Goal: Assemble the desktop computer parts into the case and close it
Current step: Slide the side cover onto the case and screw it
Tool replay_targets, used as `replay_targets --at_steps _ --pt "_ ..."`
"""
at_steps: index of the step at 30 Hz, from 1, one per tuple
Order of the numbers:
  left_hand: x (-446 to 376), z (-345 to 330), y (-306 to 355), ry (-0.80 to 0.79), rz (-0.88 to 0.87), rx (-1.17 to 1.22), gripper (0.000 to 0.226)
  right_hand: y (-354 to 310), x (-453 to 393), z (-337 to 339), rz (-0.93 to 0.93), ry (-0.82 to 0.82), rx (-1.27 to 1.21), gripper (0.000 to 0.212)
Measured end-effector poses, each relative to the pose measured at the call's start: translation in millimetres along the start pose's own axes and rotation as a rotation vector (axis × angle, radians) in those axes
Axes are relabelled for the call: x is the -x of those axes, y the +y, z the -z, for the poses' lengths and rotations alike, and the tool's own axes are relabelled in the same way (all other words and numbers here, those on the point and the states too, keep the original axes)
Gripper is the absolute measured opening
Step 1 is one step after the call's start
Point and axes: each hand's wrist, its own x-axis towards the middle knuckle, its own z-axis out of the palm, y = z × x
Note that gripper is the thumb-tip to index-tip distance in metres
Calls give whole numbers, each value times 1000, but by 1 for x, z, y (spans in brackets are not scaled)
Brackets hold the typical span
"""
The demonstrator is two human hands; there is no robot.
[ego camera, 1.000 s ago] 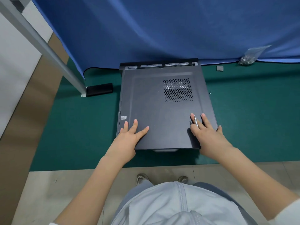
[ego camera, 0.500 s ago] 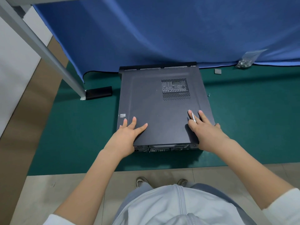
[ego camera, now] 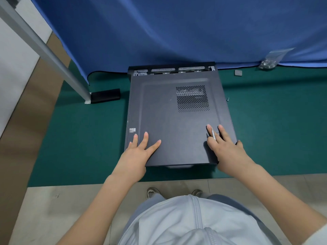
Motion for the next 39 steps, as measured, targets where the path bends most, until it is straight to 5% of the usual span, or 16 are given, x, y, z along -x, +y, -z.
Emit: replay_targets --at_steps 18,22,24,29,31,35,39 --pt "16 -18 -11 166 -17 400 91 3 4 -6 102 26 -80 46" --pt "21 -18 -6 219 105 679 89 18 7 -2 98 40 -445 114" --pt "24 -20 2 324 259 843 87 24 9 -1 58 97 -569 121" --pt "28 -33 26 648 730 1152 67 25 19 -19 -85 478 -926 28" --pt "27 -38 30 604 838 1426 61 21 22 -26 -171 586 -1046 31" --pt "31 -46 26 452 779 2011 38 10 28 -27 -294 639 -1108 27" --pt "34 -47 12 344 706 2042 28 -2 26 -29 -267 559 -857 27"
